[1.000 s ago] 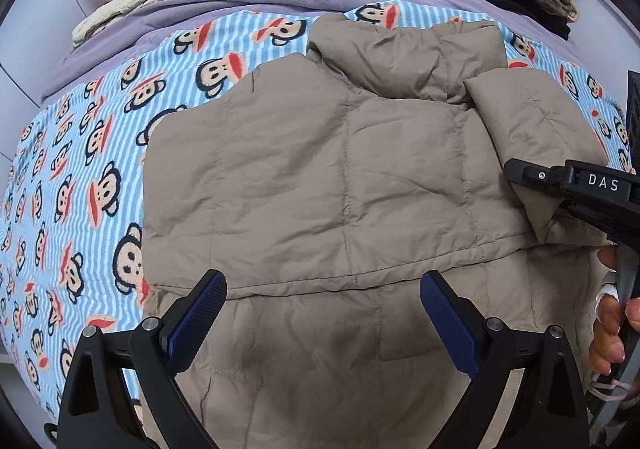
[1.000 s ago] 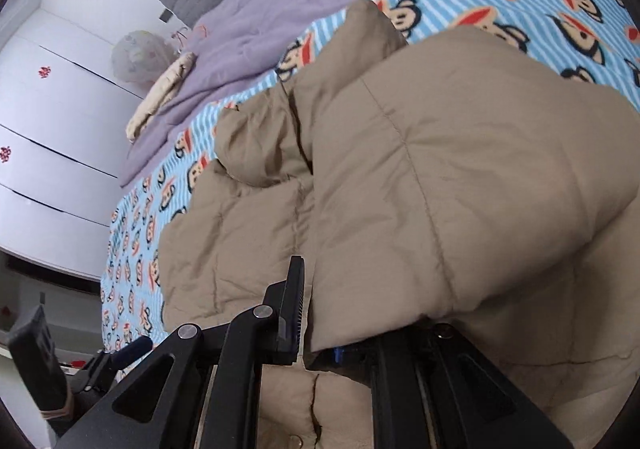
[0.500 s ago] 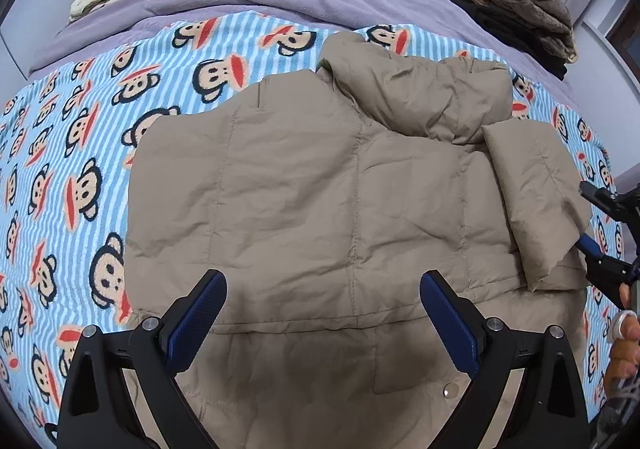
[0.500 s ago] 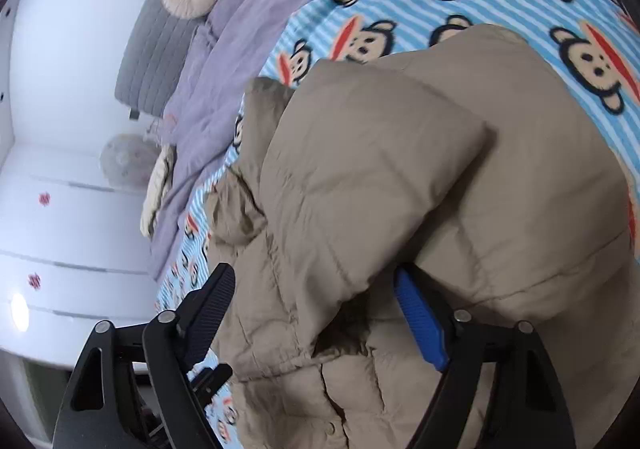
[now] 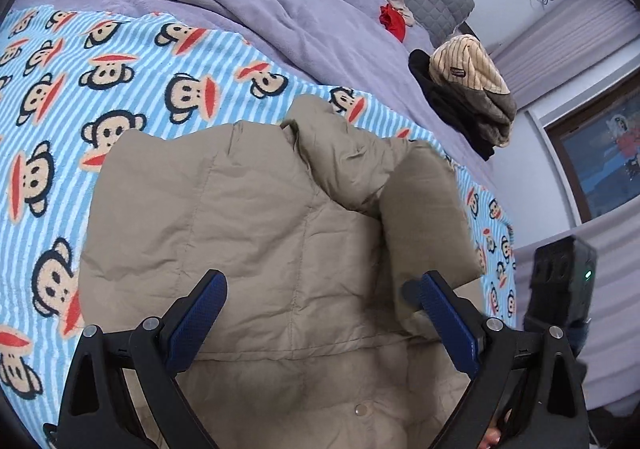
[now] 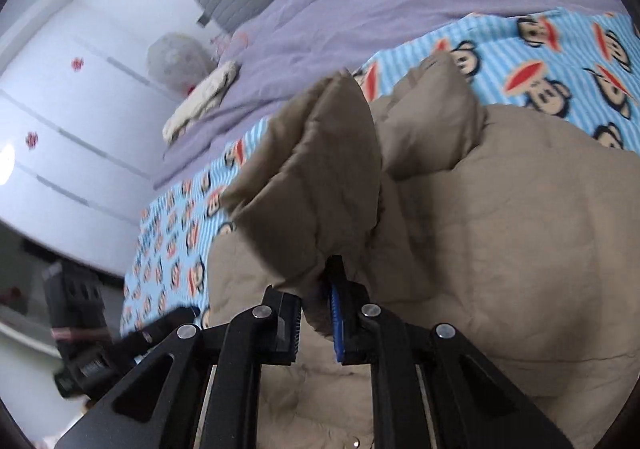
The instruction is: Fold large clothes
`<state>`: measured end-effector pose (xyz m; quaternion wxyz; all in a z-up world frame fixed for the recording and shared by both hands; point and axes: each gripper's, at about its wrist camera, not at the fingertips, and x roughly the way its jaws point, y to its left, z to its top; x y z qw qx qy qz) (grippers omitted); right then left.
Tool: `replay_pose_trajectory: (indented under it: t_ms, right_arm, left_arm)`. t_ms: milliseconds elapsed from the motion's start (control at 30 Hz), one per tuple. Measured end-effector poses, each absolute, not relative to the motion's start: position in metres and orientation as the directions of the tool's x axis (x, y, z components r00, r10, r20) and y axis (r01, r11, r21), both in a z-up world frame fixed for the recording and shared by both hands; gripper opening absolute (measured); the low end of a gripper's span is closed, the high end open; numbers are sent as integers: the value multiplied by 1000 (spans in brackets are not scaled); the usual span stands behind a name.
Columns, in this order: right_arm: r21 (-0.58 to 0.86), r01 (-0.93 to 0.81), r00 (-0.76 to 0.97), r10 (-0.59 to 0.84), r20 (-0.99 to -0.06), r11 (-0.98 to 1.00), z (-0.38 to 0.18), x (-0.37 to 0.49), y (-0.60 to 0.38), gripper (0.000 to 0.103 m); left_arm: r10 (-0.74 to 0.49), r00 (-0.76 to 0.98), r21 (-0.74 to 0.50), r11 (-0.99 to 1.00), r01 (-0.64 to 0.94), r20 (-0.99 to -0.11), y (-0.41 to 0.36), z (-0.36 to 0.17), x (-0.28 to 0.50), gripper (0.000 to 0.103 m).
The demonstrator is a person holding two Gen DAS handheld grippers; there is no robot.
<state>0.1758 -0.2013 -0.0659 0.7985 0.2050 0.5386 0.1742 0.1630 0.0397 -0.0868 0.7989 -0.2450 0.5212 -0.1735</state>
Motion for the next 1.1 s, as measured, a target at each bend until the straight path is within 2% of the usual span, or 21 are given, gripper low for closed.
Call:
replay_pose_trajectory:
  t_ms: [33, 67, 100, 233, 500, 533, 567, 600, 633, 667, 700, 900, 1100]
  right_arm:
    - [498, -74, 323, 493, -808, 864, -74, 171, -191, 32]
    - [501, -79, 293, 501, -814, 862, -81, 166, -185, 53]
    - [516, -70, 270, 514, -814, 854, -87, 161, -183, 69]
    - [570, 53, 252, 541, -802, 820, -100, 134, -224, 71]
    - [599, 399, 345, 491, -800, 695, -116, 87, -361, 71]
    - [602, 435, 366, 480, -797, 669, -119, 82, -375, 71]
    - [611, 462, 386, 475, -791, 643, -123, 79, -388, 71]
    - [626, 485, 412, 472, -779, 610, -126, 76, -398, 71]
    - [646, 501, 444, 470, -763, 575, -129, 76, -407, 69]
    - [662, 507, 477, 461, -749, 552, -131, 77, -415, 45]
    - [661, 512, 486, 449, -750, 549, -132, 79, -421, 8]
    - [647, 434, 529, 405, -746, 627, -115, 112, -425, 6]
    - [607, 434, 444, 428, -787, 666, -141, 122, -421, 6]
  left_arm:
    - [-549, 384, -585, 810, 28, -742, 38, -88, 165, 98]
    - [-561, 368, -593, 805, 33, -742, 35, -91, 166, 98]
    - [-564, 354, -593, 805, 34, -746, 31, -95, 167, 98]
    - [-576, 287, -590, 806, 47, -765, 11, -116, 168, 98]
    - [-512, 217, -510, 857, 70, -831, -21, -152, 186, 97]
    - [-507, 217, -505, 860, 71, -834, -24, -154, 188, 95]
    - [-506, 214, -502, 862, 76, -836, -27, -155, 190, 79]
    - [-500, 202, -495, 865, 77, -842, -30, -157, 193, 54]
    - [-488, 194, -483, 872, 73, -851, -32, -159, 194, 39]
    - [-497, 189, -492, 867, 72, -847, -33, -160, 194, 13]
    - [-515, 190, -512, 856, 66, -836, -30, -159, 193, 13]
    - [-505, 233, -496, 863, 98, -831, -26, -148, 162, 13]
    - [-464, 214, -467, 883, 43, -859, -9, -163, 159, 13]
